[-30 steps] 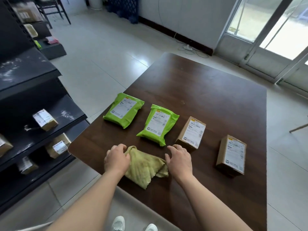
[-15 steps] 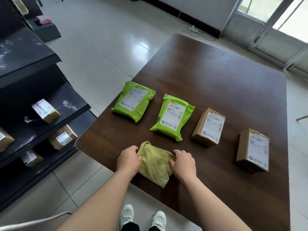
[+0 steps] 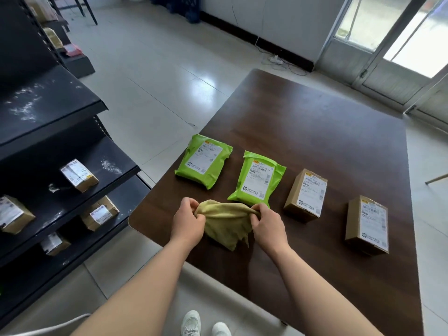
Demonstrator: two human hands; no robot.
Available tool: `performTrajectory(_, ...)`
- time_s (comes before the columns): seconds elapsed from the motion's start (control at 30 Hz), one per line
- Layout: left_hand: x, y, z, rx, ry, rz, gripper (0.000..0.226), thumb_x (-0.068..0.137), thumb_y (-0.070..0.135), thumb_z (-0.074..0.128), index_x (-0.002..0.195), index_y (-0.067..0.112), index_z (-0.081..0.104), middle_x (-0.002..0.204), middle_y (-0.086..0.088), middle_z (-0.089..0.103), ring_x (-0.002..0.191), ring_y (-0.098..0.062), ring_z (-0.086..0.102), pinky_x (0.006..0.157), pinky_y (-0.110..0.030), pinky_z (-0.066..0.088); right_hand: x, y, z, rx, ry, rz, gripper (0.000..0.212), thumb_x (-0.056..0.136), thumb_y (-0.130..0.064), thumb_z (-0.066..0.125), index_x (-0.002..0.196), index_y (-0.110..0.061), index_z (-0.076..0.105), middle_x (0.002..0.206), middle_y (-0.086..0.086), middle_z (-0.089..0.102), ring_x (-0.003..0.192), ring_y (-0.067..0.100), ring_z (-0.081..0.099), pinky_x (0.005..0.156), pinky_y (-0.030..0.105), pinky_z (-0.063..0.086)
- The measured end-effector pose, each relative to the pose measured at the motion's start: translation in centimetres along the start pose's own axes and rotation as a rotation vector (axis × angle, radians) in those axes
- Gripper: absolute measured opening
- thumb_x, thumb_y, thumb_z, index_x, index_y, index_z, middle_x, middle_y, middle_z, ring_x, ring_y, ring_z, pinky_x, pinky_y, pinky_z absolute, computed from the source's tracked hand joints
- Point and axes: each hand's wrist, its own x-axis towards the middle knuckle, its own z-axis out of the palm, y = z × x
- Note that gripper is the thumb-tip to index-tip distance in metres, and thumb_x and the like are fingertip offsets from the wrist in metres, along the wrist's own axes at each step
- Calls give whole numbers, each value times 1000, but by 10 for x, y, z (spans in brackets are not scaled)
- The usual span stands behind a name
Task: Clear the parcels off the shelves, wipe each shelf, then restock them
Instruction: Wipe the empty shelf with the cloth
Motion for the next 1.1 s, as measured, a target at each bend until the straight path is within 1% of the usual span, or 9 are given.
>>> performTrajectory(0.17,-11,19,-36,-46,11,97,53,83,-3,45,123,30,59,105,4,62,87,-16,59,80,-32,52,3,-39,-17,77,-20,-168,16,94,-18,52,106,-21,61,93,-1,66,90,21,61,76,32,46)
performTrajectory(0.27,-20,23,-58,-79,100,90,42,83,2,49,111,27,68,95,11,65,62,-2,55,55,-12,45,4,-63,-24,151,-32,-250,14,94,-15,53,105,-21,59,91,-4,62,89,18,58,75,31,44)
performTrajectory(0.33,-31,23,-74,-144,191,74,33,85,11,53,109,27,69,85,15,66,53,0,54,48,-13,44,1,-81,-27,186,-48,-301,13,94,-13,52,103,-22,53,90,-3,61,85,19,57,72,31,42)
performTrajectory(0.43,-44,22,-97,-188,327,74,22,92,22,54,104,29,72,92,14,69,79,-7,63,74,-29,56,-2,-104,-27,187,-73,-363,22,91,-8,49,92,-30,47,79,-3,58,73,20,54,62,30,40)
performTrajectory(0.53,-56,16,-120,-297,423,76,19,92,23,59,104,21,74,100,9,71,94,-10,64,85,-28,53,-9,-130,-24,195,-113,-433,26,88,-5,47,85,-31,45,77,-4,57,70,20,53,64,31,40)
performTrajectory(0.67,-73,1,-155,-362,548,70,15,91,12,61,98,13,74,96,1,72,89,-11,64,79,-19,48,-21,-168,-12,210,-195,-555,21,87,-1,49,87,-22,47,82,-2,59,80,22,56,73,35,44)
performTrajectory(0.77,-87,-9,-180,-331,599,36,26,89,0,55,97,18,72,92,5,69,77,-8,61,61,-5,42,-29,-192,0,205,-229,-606,16,88,-5,55,91,-18,48,89,6,63,84,25,58,78,38,47)
performTrajectory(0.97,-122,-46,-237,-333,639,-123,43,84,-3,45,102,27,71,89,10,68,77,-24,66,67,-34,54,-67,-264,35,142,-357,-797,27,83,4,48,78,-22,49,71,-8,53,70,15,51,61,27,40)
performTrajectory(1.1,-148,-79,-281,-268,767,-185,44,80,-6,50,94,30,69,95,9,66,71,-5,59,62,-23,53,-100,-310,67,105,-420,-891,36,79,7,42,68,-25,54,68,-6,57,68,17,53,59,28,43)
